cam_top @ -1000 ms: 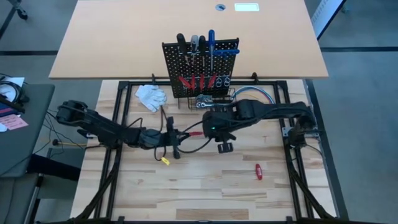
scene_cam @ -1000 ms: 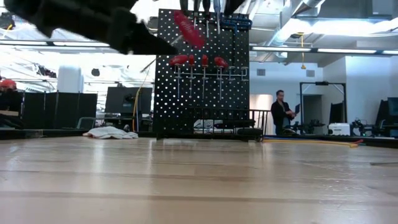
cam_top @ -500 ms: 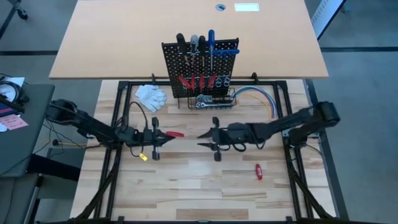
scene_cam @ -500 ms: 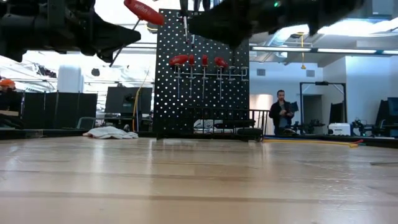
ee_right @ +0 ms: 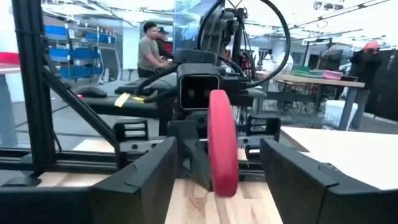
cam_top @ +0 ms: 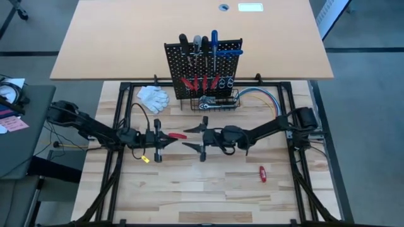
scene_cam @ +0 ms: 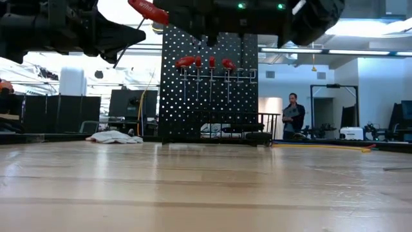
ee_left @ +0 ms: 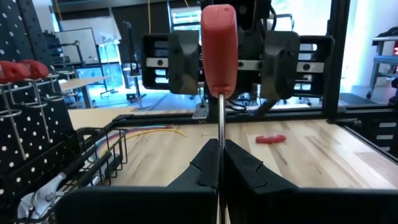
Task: Hang tools onto peg board
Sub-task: Hang the red allen wrench on the pegboard
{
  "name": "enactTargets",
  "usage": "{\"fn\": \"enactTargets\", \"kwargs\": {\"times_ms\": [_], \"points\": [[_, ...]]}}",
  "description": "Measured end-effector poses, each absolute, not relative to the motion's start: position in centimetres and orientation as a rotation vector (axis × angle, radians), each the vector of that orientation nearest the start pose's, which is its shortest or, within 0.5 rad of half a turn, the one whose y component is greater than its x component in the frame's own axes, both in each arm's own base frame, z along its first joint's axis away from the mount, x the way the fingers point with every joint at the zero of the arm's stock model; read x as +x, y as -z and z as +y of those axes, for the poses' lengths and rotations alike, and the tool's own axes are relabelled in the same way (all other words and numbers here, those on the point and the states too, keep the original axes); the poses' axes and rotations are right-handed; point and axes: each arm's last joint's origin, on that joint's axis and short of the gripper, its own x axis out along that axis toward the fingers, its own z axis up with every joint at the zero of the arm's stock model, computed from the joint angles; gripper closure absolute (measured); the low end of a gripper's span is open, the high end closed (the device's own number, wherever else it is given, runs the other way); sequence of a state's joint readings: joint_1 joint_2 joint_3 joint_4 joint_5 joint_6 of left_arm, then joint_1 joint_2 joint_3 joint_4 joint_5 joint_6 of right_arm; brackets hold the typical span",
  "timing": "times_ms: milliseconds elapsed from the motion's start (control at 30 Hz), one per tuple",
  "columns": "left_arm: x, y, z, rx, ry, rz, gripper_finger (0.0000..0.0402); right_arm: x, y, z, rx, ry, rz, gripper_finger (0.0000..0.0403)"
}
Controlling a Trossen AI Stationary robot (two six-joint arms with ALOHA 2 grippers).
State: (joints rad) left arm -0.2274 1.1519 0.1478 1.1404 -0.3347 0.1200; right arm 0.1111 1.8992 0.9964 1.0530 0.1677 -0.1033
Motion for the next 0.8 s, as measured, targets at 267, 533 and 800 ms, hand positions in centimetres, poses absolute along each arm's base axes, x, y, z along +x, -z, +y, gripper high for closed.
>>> {"fn": "enactTargets", "kwargs": {"times_ms": [267,533,800], "points": [[18.6,-18.3,-3.4,0.081,-0.111,-0.126,0.0401,41.2,-22.3,4.0,-0.097,0.061,-0.057,0.0212],[18.6,-18.3,-3.5,0.075,-0.100,-0.125,0.0401,41.6,-22.1,4.8,-0.173,0.056,-0.047,0.0311],[18.7,-17.4,-3.5,0.044,-0.078,-0.029,0.0331,39.9,-24.6,6.3,-0.328,0.225,0.026,0.0363]]}}
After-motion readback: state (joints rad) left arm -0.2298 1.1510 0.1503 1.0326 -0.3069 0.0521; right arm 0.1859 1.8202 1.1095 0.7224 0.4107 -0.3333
